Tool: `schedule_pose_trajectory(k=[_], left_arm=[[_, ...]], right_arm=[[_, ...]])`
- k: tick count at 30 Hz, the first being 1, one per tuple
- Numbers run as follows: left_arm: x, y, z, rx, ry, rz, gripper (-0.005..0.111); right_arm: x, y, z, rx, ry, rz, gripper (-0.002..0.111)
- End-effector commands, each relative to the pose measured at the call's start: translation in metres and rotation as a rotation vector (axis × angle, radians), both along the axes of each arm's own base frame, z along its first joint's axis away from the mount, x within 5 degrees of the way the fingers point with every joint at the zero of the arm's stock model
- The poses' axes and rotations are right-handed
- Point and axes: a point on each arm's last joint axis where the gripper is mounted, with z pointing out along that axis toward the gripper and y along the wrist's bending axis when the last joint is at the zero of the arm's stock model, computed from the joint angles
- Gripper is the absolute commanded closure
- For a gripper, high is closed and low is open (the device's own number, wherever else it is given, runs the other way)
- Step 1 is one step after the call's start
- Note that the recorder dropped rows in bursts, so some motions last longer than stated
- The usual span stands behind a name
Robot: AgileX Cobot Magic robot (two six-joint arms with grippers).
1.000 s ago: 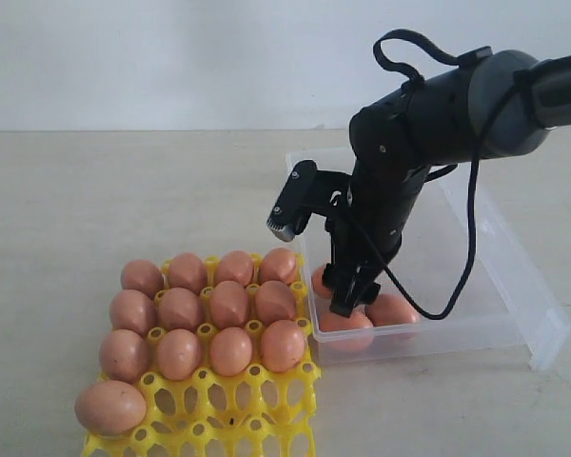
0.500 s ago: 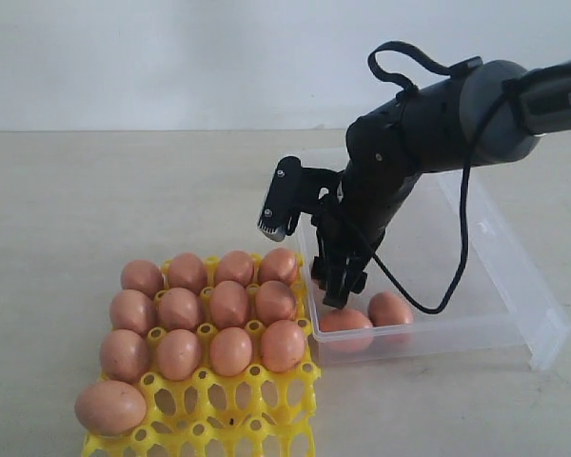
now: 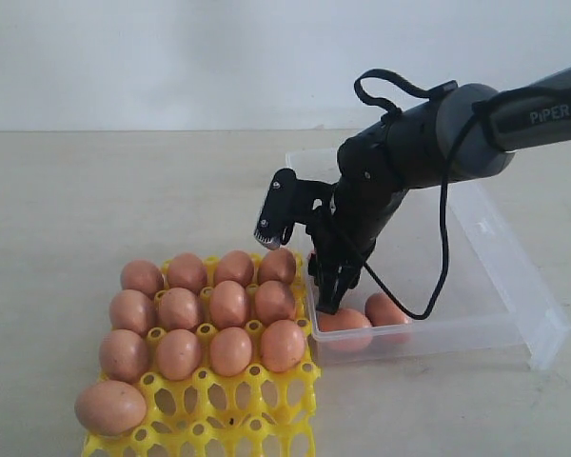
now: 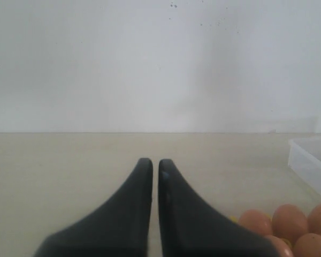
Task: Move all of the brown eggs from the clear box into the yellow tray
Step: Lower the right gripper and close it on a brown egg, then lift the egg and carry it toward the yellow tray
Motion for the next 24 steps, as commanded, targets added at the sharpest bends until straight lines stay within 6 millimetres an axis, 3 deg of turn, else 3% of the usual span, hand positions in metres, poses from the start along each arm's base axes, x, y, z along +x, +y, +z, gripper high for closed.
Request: schedule_pose_trajectory(k=[1, 4, 7, 15, 16, 19, 20, 22, 24], left_arm=[[0.000, 0.000, -0.001, 0.002, -0.005, 0.003, 0.103], [0.000, 0.000, -0.001, 0.002, -0.005, 0.003, 0.103], [0.000, 0.000, -0.001, 0.002, -0.005, 0.003, 0.103], [0.000, 0.000, -0.001, 0.002, -0.005, 0.003, 0.103], [0.000, 0.000, -0.001, 0.002, -0.005, 0.003, 0.103], [0.000, 0.000, -0.001, 0.002, -0.005, 0.003, 0.103], [0.000, 0.000, -0.001, 0.002, -0.005, 0.003, 0.103], [0.000, 0.000, -0.001, 0.002, -0.005, 0.003, 0.103], [0.000, 0.000, -0.001, 0.003, -0.003, 0.003, 0.103]], right_arm=[[-0.005, -0.002, -0.011, -0.007, 0.063, -0.063, 0.108], [-0.004, -0.002, 0.001, 0.062, 0.046, -0.195, 0.108], [-0.002, -0.001, 0.031, 0.184, -0.034, -0.311, 0.108], [0.001, 0.016, 0.147, 0.907, -0.397, -0.546, 0.108], [0.001, 0.016, 0.153, 0.934, -0.424, -0.549, 0.108], [-0.004, 0.016, 0.181, 1.257, -0.427, -0.767, 0.108], [-0.008, 0.020, 0.188, 1.290, -0.448, -0.743, 0.108], [-0.028, 0.049, 0.209, 1.363, -0.539, -0.531, 0.108], [-0.066, 0.098, 0.219, 1.278, -0.623, -0.014, 0.108]])
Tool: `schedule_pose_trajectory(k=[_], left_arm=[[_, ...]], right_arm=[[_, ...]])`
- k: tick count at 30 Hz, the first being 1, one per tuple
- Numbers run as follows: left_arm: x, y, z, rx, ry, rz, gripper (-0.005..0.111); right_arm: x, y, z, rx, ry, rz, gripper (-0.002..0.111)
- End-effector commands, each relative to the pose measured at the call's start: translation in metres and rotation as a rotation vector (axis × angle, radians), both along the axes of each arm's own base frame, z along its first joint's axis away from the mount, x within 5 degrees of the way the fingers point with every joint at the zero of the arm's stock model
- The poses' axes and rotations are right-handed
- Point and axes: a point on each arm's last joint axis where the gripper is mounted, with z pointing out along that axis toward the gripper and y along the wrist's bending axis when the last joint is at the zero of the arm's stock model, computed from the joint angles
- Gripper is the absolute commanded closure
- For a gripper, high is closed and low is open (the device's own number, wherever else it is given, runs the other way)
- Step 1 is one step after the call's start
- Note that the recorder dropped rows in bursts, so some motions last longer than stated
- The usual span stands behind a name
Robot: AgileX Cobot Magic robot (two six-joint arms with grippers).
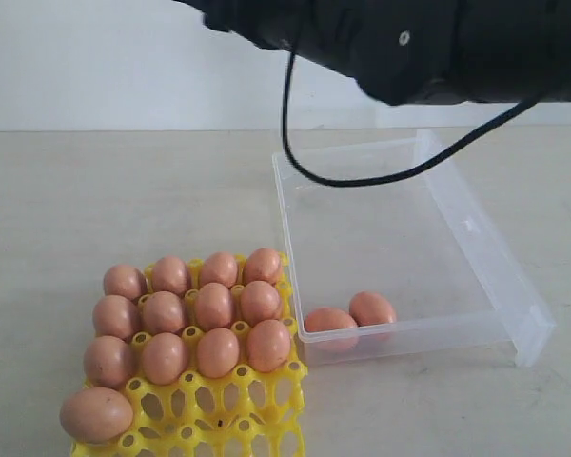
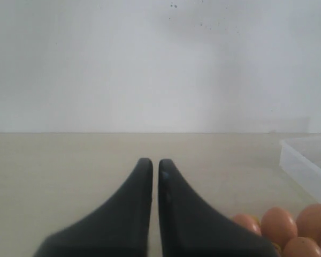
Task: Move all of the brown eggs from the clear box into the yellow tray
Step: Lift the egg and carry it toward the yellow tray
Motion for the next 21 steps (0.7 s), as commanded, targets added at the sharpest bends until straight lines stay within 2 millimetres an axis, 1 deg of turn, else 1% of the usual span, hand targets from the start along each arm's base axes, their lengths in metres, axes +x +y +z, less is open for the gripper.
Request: schedule_pose_trajectory(k=[1, 2, 3, 4, 5, 6, 7, 8, 9, 11, 14, 15, 16, 18, 21], left_arm=[[0.000, 0.000, -0.001, 0.003, 0.000, 0.003, 0.103], [0.000, 0.000, -0.001, 0.003, 0.000, 0.003, 0.103], [0.000, 0.000, -0.001, 0.003, 0.000, 0.003, 0.103], [0.000, 0.000, -0.001, 0.003, 0.000, 0.003, 0.103], [0.000, 0.000, -0.001, 0.003, 0.000, 0.003, 0.103], [0.000, 0.000, -0.001, 0.003, 0.000, 0.003, 0.103], [0.000, 0.000, -0.001, 0.003, 0.000, 0.003, 0.103], [0.000, 0.000, -0.001, 0.003, 0.000, 0.003, 0.103], [0.000, 0.000, -0.001, 0.003, 0.000, 0.003, 0.103], [0.000, 0.000, -0.001, 0.003, 0.000, 0.003, 0.103], [0.000, 0.000, -0.001, 0.003, 0.000, 0.003, 0.103], [0.000, 0.000, -0.001, 0.003, 0.000, 0.003, 0.103], [0.000, 0.000, -0.001, 0.003, 0.000, 0.003, 0.103], [0.000, 0.000, -0.001, 0.003, 0.000, 0.003, 0.103], [0.000, 0.000, -0.001, 0.003, 0.000, 0.003, 0.103]], right_arm=[[-0.062, 0.069, 0.014, -0.419, -0.496, 0.476, 0.108], [-0.077, 0.082, 0.001, -0.574, -0.489, 0.584, 0.108], [-0.086, 0.091, -0.017, -0.709, -0.385, 0.609, 0.108], [-0.093, 0.093, -0.037, -0.796, -0.271, 0.590, 0.108], [-0.100, 0.094, -0.058, -0.791, -0.178, 0.606, 0.108], [-0.111, 0.096, -0.077, -0.663, -0.087, 0.687, 0.108], [-0.125, 0.098, -0.091, -0.488, -0.037, 0.814, 0.108], [-0.135, 0.096, -0.105, -0.336, 0.030, 0.858, 0.108], [-0.138, 0.094, -0.111, -0.261, 0.055, 0.857, 0.108], [-0.142, 0.083, -0.123, -0.086, 0.074, 0.780, 0.108], [-0.141, 0.058, -0.134, 0.137, 0.015, 0.591, 0.108], [-0.142, 0.052, -0.134, 0.189, -0.023, 0.552, 0.108], [-0.144, 0.045, -0.139, 0.210, -0.036, 0.521, 0.108], [-0.147, 0.039, -0.148, 0.191, -0.007, 0.506, 0.108], [-0.154, 0.043, -0.163, 0.067, 0.056, 0.570, 0.108]])
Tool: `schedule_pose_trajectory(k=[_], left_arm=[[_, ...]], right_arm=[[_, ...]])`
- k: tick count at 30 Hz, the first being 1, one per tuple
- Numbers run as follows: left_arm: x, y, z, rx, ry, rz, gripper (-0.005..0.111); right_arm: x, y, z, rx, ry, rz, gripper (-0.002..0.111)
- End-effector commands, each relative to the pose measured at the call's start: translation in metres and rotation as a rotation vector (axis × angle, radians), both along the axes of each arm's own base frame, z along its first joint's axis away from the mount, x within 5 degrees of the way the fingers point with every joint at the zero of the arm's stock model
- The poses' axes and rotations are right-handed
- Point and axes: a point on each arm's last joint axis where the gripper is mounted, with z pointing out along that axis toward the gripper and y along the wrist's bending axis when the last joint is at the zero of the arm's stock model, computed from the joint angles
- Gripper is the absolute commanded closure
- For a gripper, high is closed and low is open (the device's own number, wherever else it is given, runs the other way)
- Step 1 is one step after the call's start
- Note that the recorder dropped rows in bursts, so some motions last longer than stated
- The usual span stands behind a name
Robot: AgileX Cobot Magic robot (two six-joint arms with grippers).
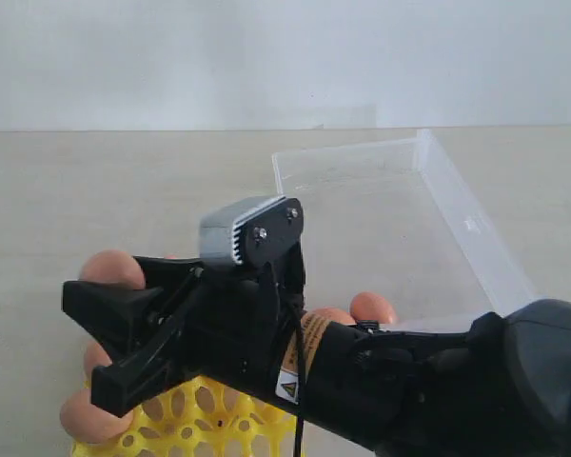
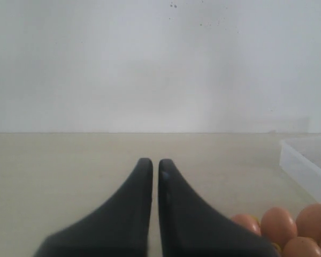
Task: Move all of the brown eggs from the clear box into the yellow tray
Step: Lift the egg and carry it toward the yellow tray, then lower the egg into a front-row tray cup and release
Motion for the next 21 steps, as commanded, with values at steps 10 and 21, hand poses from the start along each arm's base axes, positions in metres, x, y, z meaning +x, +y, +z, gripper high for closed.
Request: schedule_pose_trajectory(k=[10, 21], left_arm=[[0.000, 0.000, -0.001, 0.002, -0.005, 0.003, 0.103], [0.000, 0.000, -0.001, 0.002, -0.005, 0.003, 0.103]], right_arm=[[-0.013, -0.003, -0.044, -0.416, 0.031, 0.112, 0.108], [-0.007, 0.003, -0.074, -0.371, 0.054, 0.089, 0.108]])
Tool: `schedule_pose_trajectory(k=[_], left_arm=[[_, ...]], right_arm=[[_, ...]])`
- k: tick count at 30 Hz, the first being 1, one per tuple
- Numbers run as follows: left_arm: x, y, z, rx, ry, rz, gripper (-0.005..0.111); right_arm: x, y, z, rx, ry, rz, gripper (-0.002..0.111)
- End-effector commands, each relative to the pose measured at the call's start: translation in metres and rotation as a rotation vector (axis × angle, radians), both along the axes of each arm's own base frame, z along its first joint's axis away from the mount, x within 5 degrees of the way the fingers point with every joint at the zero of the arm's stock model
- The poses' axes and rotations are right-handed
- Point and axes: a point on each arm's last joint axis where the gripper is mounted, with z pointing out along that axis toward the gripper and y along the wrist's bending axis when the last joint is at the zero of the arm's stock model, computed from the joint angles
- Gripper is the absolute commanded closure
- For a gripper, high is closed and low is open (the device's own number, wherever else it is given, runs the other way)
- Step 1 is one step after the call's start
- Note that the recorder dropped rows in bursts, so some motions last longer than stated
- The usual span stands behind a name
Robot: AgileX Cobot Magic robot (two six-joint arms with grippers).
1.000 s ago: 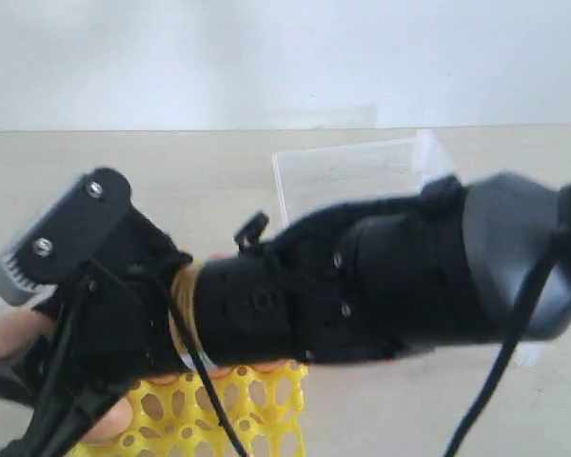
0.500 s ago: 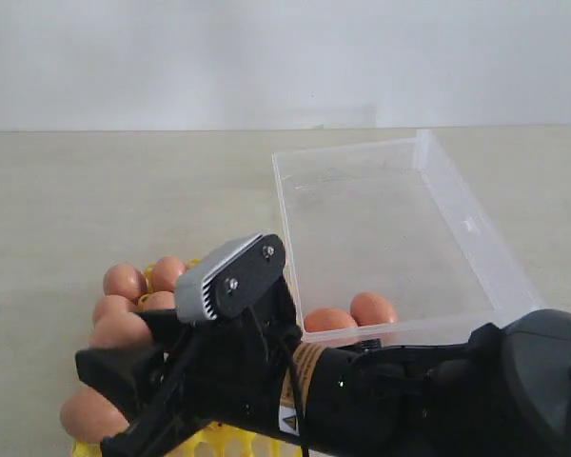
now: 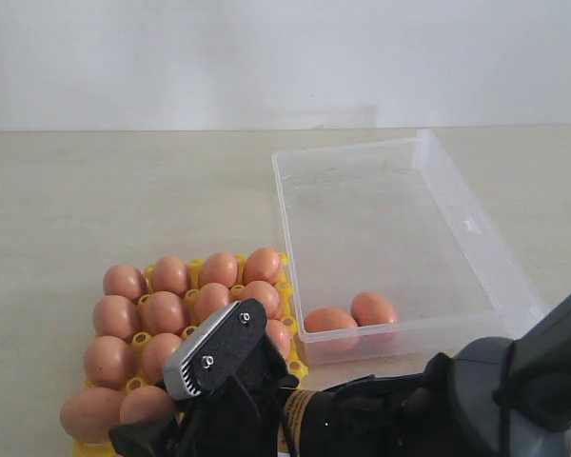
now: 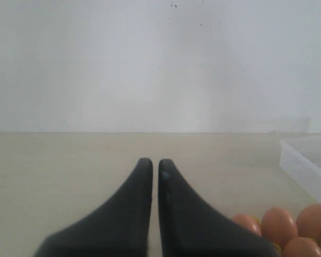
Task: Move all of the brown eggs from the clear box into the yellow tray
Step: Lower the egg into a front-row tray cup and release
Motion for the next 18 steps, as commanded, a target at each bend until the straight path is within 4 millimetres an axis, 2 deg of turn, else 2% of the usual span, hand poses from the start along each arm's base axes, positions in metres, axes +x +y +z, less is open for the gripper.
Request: schedule_pose_trajectory(k=[1, 6, 14, 16, 18], left_arm=[[-0.0001, 0.0002, -0.0006, 0.002, -0.005, 0.003, 0.103], [-0.0001, 0.0002, -0.0006, 0.002, -0.005, 0.003, 0.103], [-0.0001, 0.0002, -0.0006, 0.002, -0.005, 0.003, 0.103], [-0.0001, 0.0002, -0.0006, 0.002, -0.005, 0.003, 0.103], [-0.0001, 0.0002, -0.0006, 0.002, -0.005, 0.003, 0.103]], right_arm=[[0.0058, 0.0030, 0.0009, 0.050, -0.023, -0.034, 0.108], [0.0112, 0.0030, 0.0031, 0.054, -0.046, -0.078, 0.108], [0.0095, 0.0037, 0.0024, 0.038, -0.059, -0.051, 0.108], [0.0081, 0.0045, 0.0023, 0.033, -0.068, -0.029, 0.102], [0.0061, 0.0055, 0.0021, 0.028, -0.074, 0.000, 0.092]])
